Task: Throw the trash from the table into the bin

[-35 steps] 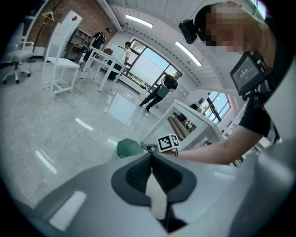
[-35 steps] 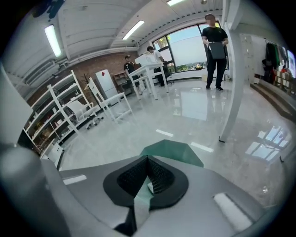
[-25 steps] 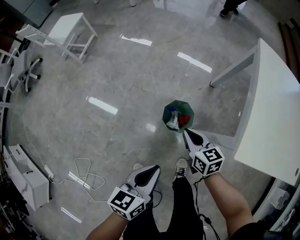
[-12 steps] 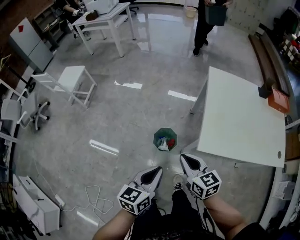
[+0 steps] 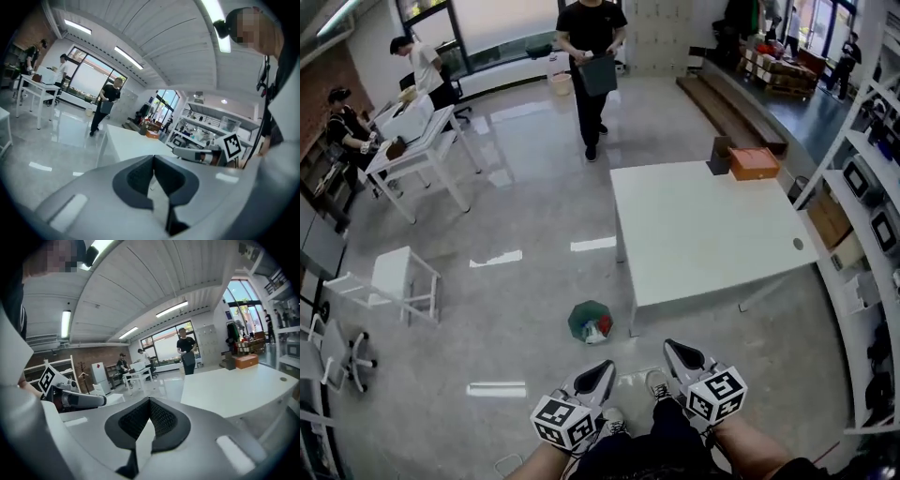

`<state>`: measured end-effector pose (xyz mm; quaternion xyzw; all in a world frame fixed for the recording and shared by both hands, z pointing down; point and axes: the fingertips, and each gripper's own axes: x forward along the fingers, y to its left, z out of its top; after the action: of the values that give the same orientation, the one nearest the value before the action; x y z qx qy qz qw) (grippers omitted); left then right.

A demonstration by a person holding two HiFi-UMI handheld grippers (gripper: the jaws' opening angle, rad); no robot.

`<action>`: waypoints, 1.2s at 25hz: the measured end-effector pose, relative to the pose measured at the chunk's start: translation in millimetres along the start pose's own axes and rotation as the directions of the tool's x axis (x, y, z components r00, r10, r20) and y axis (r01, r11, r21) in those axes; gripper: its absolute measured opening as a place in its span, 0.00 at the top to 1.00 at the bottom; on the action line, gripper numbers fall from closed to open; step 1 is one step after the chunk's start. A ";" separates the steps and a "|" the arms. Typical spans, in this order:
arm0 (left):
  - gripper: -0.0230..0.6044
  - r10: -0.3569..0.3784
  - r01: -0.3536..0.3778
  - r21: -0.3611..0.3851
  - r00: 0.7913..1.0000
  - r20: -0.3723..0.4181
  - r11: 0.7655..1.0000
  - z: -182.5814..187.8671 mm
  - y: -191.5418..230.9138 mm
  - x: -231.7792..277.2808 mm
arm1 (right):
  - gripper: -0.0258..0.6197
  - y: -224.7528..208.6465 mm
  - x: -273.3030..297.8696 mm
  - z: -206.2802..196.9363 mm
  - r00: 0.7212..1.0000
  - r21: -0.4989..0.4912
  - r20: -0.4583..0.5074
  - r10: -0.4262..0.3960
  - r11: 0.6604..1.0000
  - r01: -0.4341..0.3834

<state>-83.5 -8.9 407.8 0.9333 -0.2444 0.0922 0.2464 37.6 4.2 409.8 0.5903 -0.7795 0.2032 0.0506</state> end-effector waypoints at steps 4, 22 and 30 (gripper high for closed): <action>0.95 -0.107 0.109 0.033 0.992 -0.063 0.994 -12.6 -24.4 -1.7 | 0.96 -5.4 -51.5 -15.1 0.989 0.071 0.034 -0.145 0.987 0.143; 0.95 -0.398 0.421 0.088 0.895 -0.200 0.903 -49.0 -191.2 49.3 | 0.96 -26.3 -231.8 -47.5 0.913 0.204 0.084 -0.400 0.903 0.377; 0.95 -0.390 0.417 0.102 0.897 -0.210 0.903 -66.0 -228.0 56.8 | 0.96 -37.3 -253.7 -60.8 0.932 0.215 0.078 -0.353 0.919 0.330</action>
<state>76.5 174.2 386.7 0.9664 -0.0139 0.1423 0.2136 138.5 247.2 394.0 0.7302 -0.6418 0.2334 -0.0189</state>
